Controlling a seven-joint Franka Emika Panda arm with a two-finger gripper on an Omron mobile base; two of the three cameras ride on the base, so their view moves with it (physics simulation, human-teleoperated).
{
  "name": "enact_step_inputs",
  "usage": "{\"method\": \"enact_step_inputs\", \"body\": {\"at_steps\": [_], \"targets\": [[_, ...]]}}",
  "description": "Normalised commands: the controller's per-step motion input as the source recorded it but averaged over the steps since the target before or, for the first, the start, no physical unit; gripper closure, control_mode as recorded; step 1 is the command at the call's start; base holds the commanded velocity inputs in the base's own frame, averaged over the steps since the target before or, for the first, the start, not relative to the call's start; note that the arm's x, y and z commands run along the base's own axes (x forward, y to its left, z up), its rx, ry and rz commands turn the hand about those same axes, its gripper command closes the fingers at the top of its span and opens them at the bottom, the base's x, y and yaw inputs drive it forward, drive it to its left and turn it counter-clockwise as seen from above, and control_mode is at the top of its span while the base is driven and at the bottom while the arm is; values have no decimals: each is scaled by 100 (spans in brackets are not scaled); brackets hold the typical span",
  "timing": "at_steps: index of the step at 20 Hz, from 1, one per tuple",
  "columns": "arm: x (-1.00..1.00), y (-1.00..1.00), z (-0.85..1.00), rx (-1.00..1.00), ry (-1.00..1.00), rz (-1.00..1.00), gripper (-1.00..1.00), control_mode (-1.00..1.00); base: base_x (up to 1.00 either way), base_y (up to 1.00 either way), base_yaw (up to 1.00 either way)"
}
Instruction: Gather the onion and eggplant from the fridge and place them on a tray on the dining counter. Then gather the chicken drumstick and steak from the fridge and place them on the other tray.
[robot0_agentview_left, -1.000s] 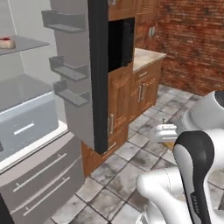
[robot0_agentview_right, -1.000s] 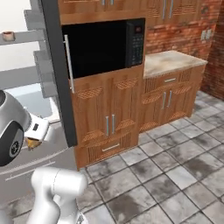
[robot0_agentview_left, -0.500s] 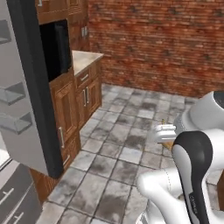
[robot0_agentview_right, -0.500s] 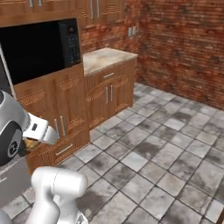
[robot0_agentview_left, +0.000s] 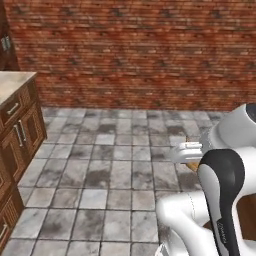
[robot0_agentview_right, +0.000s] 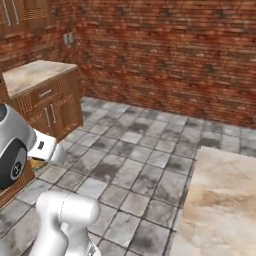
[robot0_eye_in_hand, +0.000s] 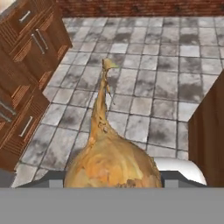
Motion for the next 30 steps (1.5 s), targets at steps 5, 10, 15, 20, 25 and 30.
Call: {"method": "enact_step_inputs", "body": {"at_steps": [5,10,15,20,25,30], "targets": [[0,0,0,0,0,0,100,100,59,-19,-57],[0,0,0,0,0,0,100,100,54,2,-62],[0,0,0,0,0,0,100,100,61,20,-61],[0,0,0,0,0,0,100,100,74,43,-57],[0,0,0,0,0,0,100,100,86,58,-53],[0,0,0,0,0,0,100,100,94,63,-50]]}}
